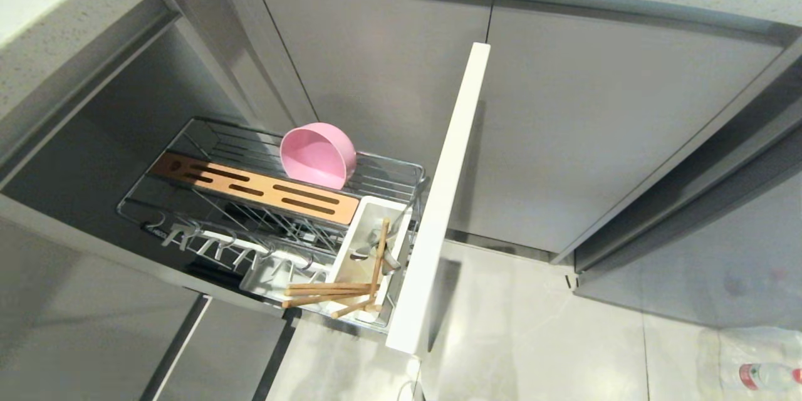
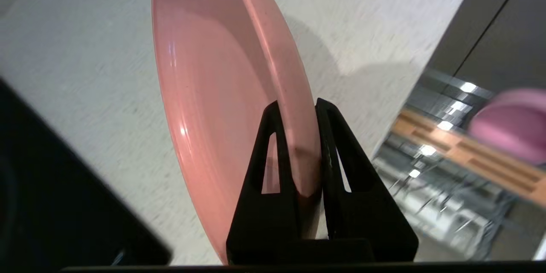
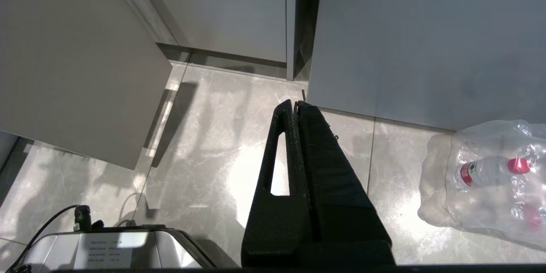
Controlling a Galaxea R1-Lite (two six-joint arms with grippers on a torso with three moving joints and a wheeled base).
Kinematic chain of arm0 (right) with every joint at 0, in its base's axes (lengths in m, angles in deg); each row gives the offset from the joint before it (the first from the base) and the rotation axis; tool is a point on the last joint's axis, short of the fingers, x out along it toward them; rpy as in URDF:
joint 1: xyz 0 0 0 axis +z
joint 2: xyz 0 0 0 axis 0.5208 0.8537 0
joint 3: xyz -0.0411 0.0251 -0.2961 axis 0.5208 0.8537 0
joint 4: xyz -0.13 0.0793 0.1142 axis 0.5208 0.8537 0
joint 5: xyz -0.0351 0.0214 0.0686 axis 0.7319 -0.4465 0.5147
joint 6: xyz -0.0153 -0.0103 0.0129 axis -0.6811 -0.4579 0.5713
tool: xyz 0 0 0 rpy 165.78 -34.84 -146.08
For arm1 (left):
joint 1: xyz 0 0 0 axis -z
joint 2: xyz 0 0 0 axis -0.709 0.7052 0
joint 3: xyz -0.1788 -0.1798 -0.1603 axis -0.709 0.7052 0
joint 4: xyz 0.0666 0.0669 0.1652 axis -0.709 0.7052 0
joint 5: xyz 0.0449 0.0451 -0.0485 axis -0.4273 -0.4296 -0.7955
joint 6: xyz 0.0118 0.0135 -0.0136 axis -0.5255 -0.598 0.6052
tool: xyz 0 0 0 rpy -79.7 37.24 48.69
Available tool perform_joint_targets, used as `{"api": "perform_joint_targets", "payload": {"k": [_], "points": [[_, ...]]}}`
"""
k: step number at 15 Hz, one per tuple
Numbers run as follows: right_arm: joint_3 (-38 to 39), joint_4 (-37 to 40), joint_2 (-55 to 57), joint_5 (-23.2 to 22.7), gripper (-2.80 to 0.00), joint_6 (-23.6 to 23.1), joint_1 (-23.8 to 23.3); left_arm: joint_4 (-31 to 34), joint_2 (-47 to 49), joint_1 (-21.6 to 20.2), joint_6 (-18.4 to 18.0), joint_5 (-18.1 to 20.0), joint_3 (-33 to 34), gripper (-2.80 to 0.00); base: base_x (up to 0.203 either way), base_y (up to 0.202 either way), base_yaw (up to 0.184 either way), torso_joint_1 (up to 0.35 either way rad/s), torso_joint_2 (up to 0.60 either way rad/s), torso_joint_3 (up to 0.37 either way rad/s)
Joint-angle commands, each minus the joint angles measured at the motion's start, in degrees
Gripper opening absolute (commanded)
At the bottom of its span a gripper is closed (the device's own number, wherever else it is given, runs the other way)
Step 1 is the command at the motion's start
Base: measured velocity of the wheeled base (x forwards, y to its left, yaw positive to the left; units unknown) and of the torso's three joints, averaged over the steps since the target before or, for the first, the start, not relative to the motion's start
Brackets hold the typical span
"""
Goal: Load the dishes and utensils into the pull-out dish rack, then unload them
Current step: Take the plate out of the cupboard
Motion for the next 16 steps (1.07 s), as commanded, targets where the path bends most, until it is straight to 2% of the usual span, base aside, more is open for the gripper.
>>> {"api": "perform_joint_targets", "payload": {"k": [1, 4, 7, 10, 12, 16], "points": [[0.09, -0.01, 0.02, 0.00, -2.80, 0.04, 0.01, 2.27, 0.18, -1.49, -1.88, -0.18, 0.13, -2.80, 0.000, 0.000, 0.000, 0.000, 0.00, 0.000], [0.09, -0.02, 0.02, 0.00, -2.80, 0.04, 0.01, 3.94, 0.84, -1.74, -3.87, -0.51, 0.14, -2.80, 0.000, 0.000, 0.000, 0.000, 0.00, 0.000], [0.09, -0.02, 0.02, 0.00, -2.80, 0.04, 0.01, 3.59, 2.38, -1.17, -5.23, -3.51, 0.00, -2.80, 0.000, 0.000, 0.000, 0.000, 0.00, 0.000], [0.09, 0.02, 0.02, 0.00, -2.80, 0.04, 0.01, 3.82, 4.06, -0.68, -9.59, -5.20, -0.90, -2.80, 0.000, 0.000, 0.000, 0.000, 0.00, 0.000], [0.09, -0.02, 0.02, 0.00, -2.80, 0.04, 0.01, 3.92, 5.08, -0.32, -13.40, -8.00, -0.92, -2.80, 0.000, 0.000, 0.000, 0.000, 0.00, 0.000], [0.09, 0.06, 0.02, 0.00, -2.80, 0.04, 0.01, 5.76, 7.42, 1.22, -16.56, -12.33, -0.92, -2.80, 0.000, 0.000, 0.000, 0.000, 0.00, 0.000]]}}
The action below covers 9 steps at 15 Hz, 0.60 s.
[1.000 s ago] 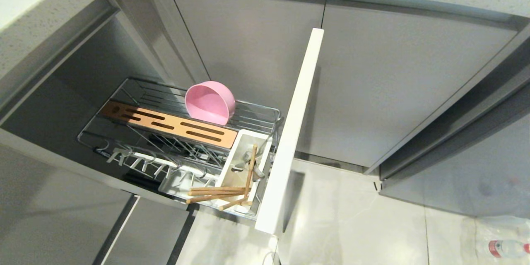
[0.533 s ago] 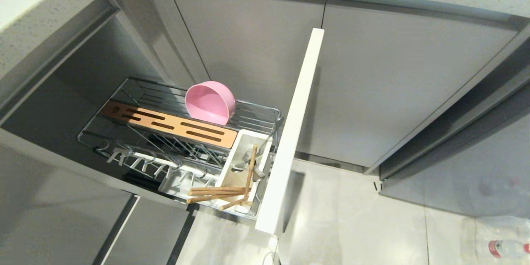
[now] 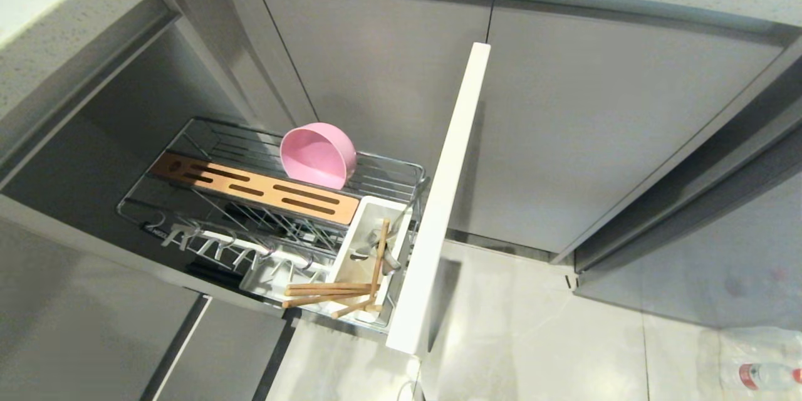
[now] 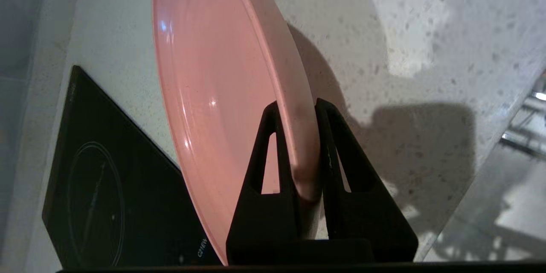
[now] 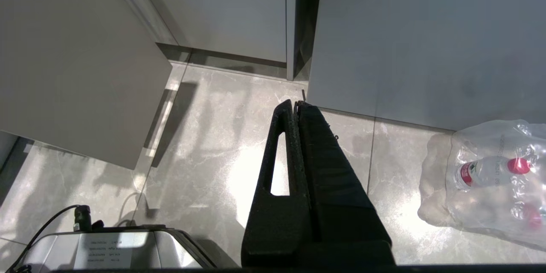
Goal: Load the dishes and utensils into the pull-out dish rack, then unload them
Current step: Take the plate out of the cupboard
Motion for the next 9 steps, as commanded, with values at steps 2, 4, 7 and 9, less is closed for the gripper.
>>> {"api": "perform_joint_targets", "payload": {"k": [2, 4, 7, 9], "points": [[0.09, -0.02, 0.02, 0.00, -2.80, 0.02, 0.01, 2.08, 2.76, 2.31, -0.24, -1.66, 0.01, -2.80, 0.000, 0.000, 0.000, 0.000, 0.00, 0.000], [0.09, -0.02, 0.02, 0.00, -2.80, 0.02, 0.01, 2.67, 4.46, 4.41, -0.16, -5.50, 0.01, -2.80, 0.000, 0.000, 0.000, 0.000, 0.00, 0.000], [0.09, -0.02, 0.02, 0.00, -2.80, 0.02, 0.01, 2.76, 6.50, 7.17, 0.35, -11.44, 0.01, -2.80, 0.000, 0.000, 0.000, 0.000, 0.00, 0.000], [0.09, -0.02, 0.02, 0.00, -2.80, 0.02, 0.01, 2.76, 6.79, 8.04, 0.44, -13.07, 0.02, -2.80, 0.000, 0.000, 0.000, 0.000, 0.00, 0.000]]}}
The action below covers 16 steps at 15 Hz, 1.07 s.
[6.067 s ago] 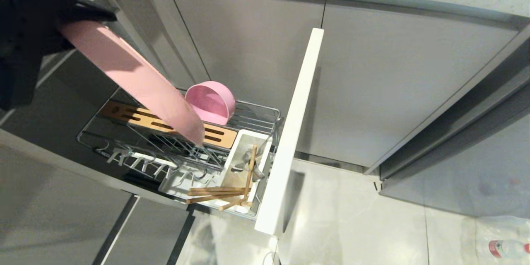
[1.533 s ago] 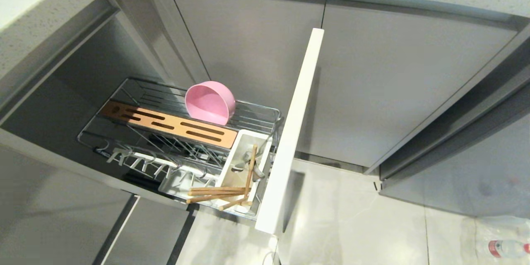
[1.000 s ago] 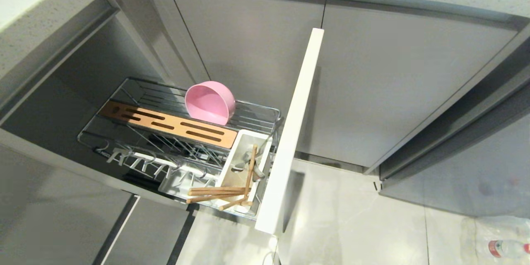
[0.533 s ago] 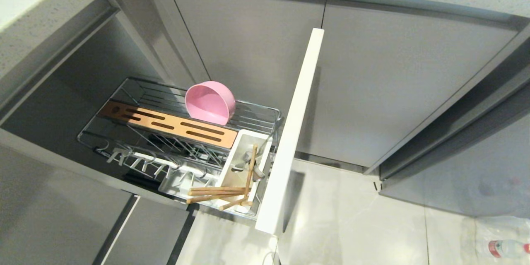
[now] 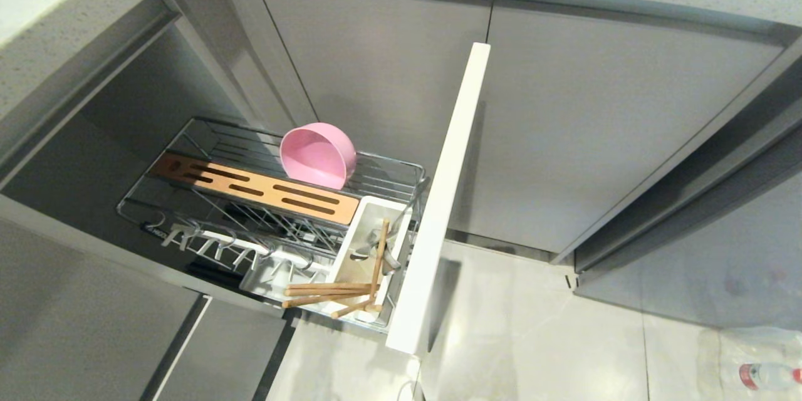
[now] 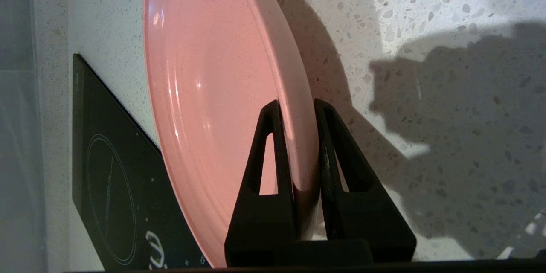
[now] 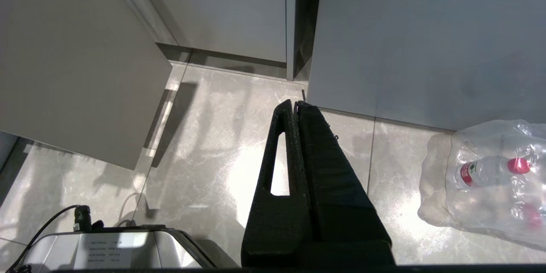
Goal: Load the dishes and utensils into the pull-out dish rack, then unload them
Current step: Take the plate out of the cupboard
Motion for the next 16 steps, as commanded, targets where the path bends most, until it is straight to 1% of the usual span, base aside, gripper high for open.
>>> {"api": "perform_joint_targets", "payload": {"k": [1, 2, 3, 7, 12, 13, 16], "points": [[0.09, 0.09, 0.02, 0.00, -2.80, 0.01, 0.01, 0.34, 1.09, 0.82, -0.07, -0.68, 0.10, -2.80, 0.000, 0.000, 0.000, 0.000, 0.00, 0.000], [0.09, 0.00, 0.02, 0.00, -2.80, 0.01, 0.01, 0.34, 1.56, 1.04, 0.21, -0.82, 0.10, -2.80, 0.000, 0.000, 0.000, 0.000, 0.00, 0.000], [0.09, 0.00, 0.02, 0.00, -2.80, 0.01, 0.01, 0.53, 1.85, 1.25, 1.43, -0.92, 0.24, -2.80, 0.000, 0.000, 0.000, 0.000, 0.00, 0.000], [0.09, 0.00, 0.02, 0.00, -2.80, 0.01, 0.01, 1.49, 2.23, 1.34, 2.70, -1.21, 1.30, -2.80, 0.000, 0.000, 0.000, 0.000, 0.00, 0.000], [0.09, 0.00, 0.02, 0.00, -2.80, 0.01, 0.01, 1.39, 2.06, 1.34, 2.91, -1.38, 1.33, -2.80, 0.000, 0.000, 0.000, 0.000, 0.00, 0.000], [0.09, 0.02, 0.02, 0.00, -2.80, 0.01, 0.01, 1.30, 1.97, 1.34, 2.91, -1.29, 1.24, 0.00, 0.000, 0.000, 0.000, 0.000, 0.00, 0.000], [0.09, 0.00, 0.02, 0.00, -2.80, 0.01, 0.01, 1.18, 1.85, 1.61, 3.09, -1.29, 1.15, 0.00, 0.000, 0.000, 0.000, 0.000, 0.00, 0.000]]}}
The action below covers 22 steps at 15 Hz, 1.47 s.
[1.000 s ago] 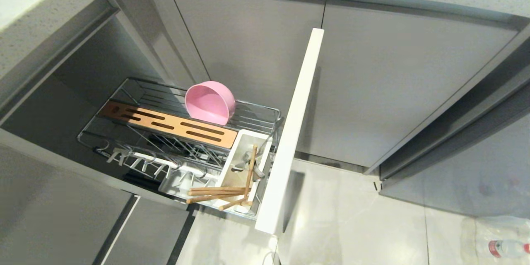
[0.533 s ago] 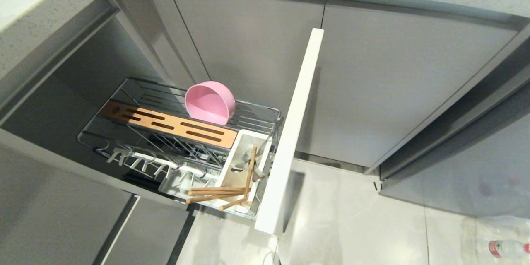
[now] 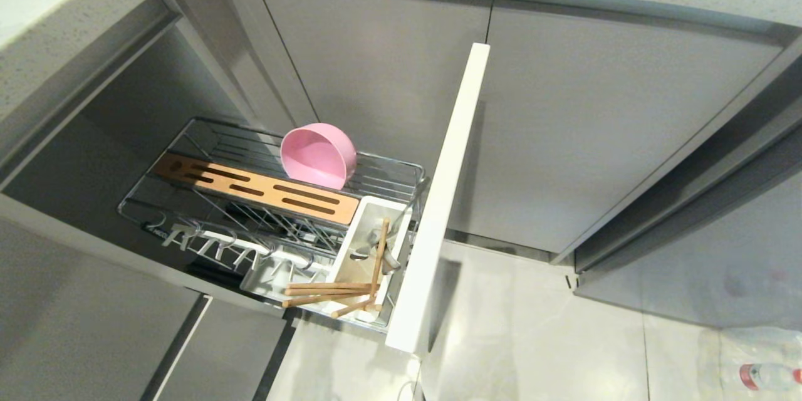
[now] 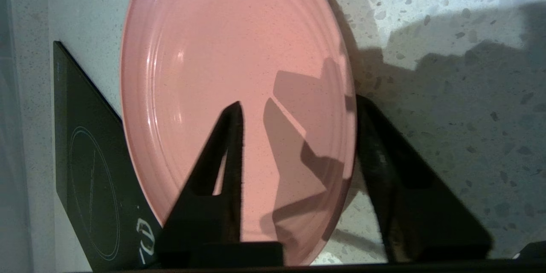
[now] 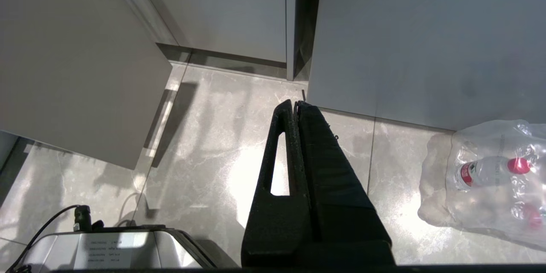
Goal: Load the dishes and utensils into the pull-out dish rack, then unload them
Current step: Take the plate out of the cupboard
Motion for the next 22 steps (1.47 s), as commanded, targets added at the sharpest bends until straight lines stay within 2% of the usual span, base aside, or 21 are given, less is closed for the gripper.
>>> {"api": "perform_joint_targets", "payload": {"k": [1, 4, 6, 9, 13, 15, 16, 17, 19, 22], "points": [[0.09, -0.01, 0.02, 0.00, -2.80, 0.03, 0.01, 0.44, -0.16, 0.11, -0.11, -0.08, 0.00, 0.00, 0.000, 0.000, 0.000, 0.000, 0.00, 0.000], [0.09, 0.06, 0.02, 0.00, -2.80, 0.03, 0.01, 0.24, -1.26, 1.04, 0.51, 0.26, -0.08, 0.00, 0.000, 0.000, 0.000, 0.000, 0.00, 0.000], [0.09, -0.01, 0.02, 0.00, -2.80, 0.03, 0.01, -0.08, -2.10, 2.50, 2.57, 0.71, -0.09, 0.00, 0.000, 0.000, 0.000, 0.000, 0.00, 0.000], [0.09, -0.01, 0.02, 0.00, -2.80, 0.03, 0.01, -0.35, -4.87, 5.18, 8.33, 5.38, -0.25, 0.00, 0.000, 0.000, 0.000, 0.000, 0.00, 0.000], [0.09, -0.01, 0.02, 0.00, -2.80, 0.03, 0.01, -5.73, -9.09, 6.15, 15.98, 13.84, 0.03, 0.00, 0.000, 0.000, 0.000, 0.000, 0.00, 0.000], [0.09, -0.01, 0.02, 0.00, -2.80, 0.03, 0.01, -17.31, -13.78, 6.07, 23.50, 25.38, 0.67, 0.00, 0.000, 0.000, 0.000, 0.000, 0.00, 0.000], [0.09, -0.01, 0.02, 0.00, -2.80, 0.03, 0.01, -20.09, -15.13, 6.02, 25.90, 27.48, 2.12, 0.00, 0.000, 0.000, 0.000, 0.000, 0.00, 0.000], [0.09, -0.01, 0.02, 0.00, -2.80, 0.03, 0.01, -21.79, -16.06, 6.01, 26.37, 27.94, 4.71, -2.80, 0.000, 0.000, 0.000, 0.000, 0.00, 0.000], [0.09, -0.01, 0.02, 0.00, -2.80, 0.03, 0.01, -27.66, -18.08, 6.01, 28.92, 30.46, 11.53, -2.80, 0.000, 0.000, 0.000, 0.000, 0.00, 0.000], [0.09, -0.01, 0.02, 0.00, -2.80, 0.03, 0.01, -29.76, -18.75, 6.19, 42.15, 36.70, 13.49, -2.80, 0.000, 0.000, 0.000, 0.000, 0.00, 0.000]]}}
